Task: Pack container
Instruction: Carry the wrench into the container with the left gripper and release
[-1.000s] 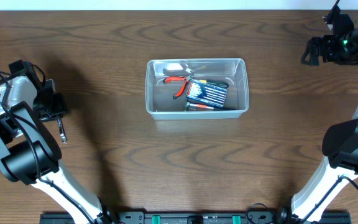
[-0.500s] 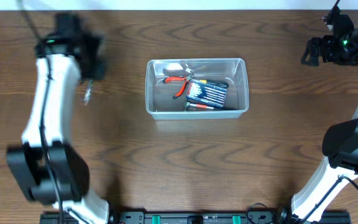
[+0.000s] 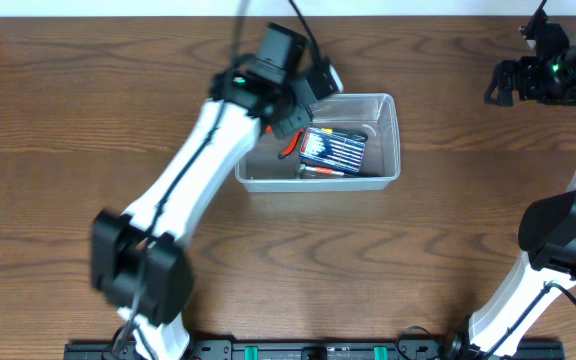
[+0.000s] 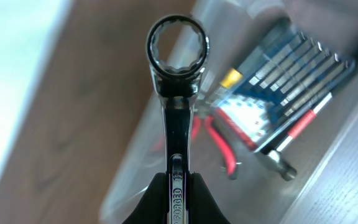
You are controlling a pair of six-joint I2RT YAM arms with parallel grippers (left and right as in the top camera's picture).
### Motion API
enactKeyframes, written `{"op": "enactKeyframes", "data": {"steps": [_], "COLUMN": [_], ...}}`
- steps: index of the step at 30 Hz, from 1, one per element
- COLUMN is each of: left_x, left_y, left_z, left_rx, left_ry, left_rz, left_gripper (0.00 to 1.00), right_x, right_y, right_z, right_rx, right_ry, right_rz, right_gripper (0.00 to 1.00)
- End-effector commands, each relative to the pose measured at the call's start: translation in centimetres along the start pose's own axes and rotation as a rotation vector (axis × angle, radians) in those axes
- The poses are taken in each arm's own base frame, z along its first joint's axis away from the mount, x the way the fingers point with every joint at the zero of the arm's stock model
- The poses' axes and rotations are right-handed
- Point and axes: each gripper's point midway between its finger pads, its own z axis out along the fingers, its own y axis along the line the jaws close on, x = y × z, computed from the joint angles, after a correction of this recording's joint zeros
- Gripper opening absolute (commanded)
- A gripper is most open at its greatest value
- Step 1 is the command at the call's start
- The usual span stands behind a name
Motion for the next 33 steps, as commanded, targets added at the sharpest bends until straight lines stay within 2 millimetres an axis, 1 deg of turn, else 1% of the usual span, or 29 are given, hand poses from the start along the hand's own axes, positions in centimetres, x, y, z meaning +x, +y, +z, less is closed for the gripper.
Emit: {"op": "enactKeyframes", "data": {"steps": [1,4,8,11,15,16,17,18,19,21,23,24,25,27,29,31,33], "left_x": [1.9,3.6,5.7,6.9,6.9,6.8,6.7,6.5,6.4,5.6,4.6,4.1,3.6,2.8,2.5,2.7,3.8], "left_y": [-1.7,-2.7,-3.9,-4.9,-4.8,-4.7,-4.6,-4.3,-4.0,-3.2,-2.0,-1.2,-0.6,1.1,2.7,4.5,6.5], "left_z": [4.1,7.0,9.4,10.6,10.4,10.3,10.1,9.8,9.5,8.2,6.5,5.4,4.4,1.6,-1.3,-4.1,-7.0], "left_rx": [0.081,0.130,0.188,0.224,0.223,0.218,0.213,0.204,0.190,0.153,0.109,0.080,0.056,-0.008,-0.070,-0.133,-0.189], "left_ry": [0.075,0.133,0.202,0.244,0.244,0.242,0.239,0.235,0.234,0.215,0.184,0.164,0.147,0.105,0.072,0.035,0.002], "left_rz": [0.082,0.078,0.067,0.062,0.062,0.062,0.063,0.063,0.059,0.049,0.043,0.040,0.037,0.016,-0.024,-0.110,-0.249], "left_gripper": [0.06,0.06,0.06,0.06,0.06,0.11,0.30,0.45,0.55,0.64,0.93,0.99,0.98,0.98,0.98,0.98,0.98], "right_x": [0.0,0.1,0.1,0.1,-0.1,-0.1,-0.2,-0.3,-0.5,-0.9,-1.6,-2.0,-2.5,-3.7,-5.4,-7.2,-9.2], "right_y": [-0.1,-0.1,-0.1,-0.1,-0.2,-0.2,-0.2,-0.2,-0.2,0.0,0.4,0.8,1.2,2.6,4.8,7.3,9.8], "right_z": [0.4,0.4,0.4,0.4,0.4,0.4,0.4,0.4,0.4,0.4,0.5,0.5,0.5,0.3,-0.2,-1.3,-3.0], "right_rx": [-0.001,-0.001,-0.002,-0.002,0.000,0.001,0.002,0.003,0.004,0.007,0.010,0.010,0.008,-0.007,-0.048,-0.103,-0.159], "right_ry": [0.011,0.012,0.013,0.013,0.007,0.003,0.000,-0.004,-0.009,-0.025,-0.047,-0.060,-0.073,-0.117,-0.185,-0.270,-0.373], "right_rz": [0.026,0.026,0.026,0.026,0.025,0.024,0.024,0.023,0.020,0.010,-0.009,-0.022,-0.035,-0.075,-0.150,-0.228,-0.287], "right_gripper": [0.99,0.99,0.99,0.99,0.99,0.99,0.99,0.99,0.99,0.99,0.99,0.99,0.99,0.99,0.99,0.99,0.99]}}
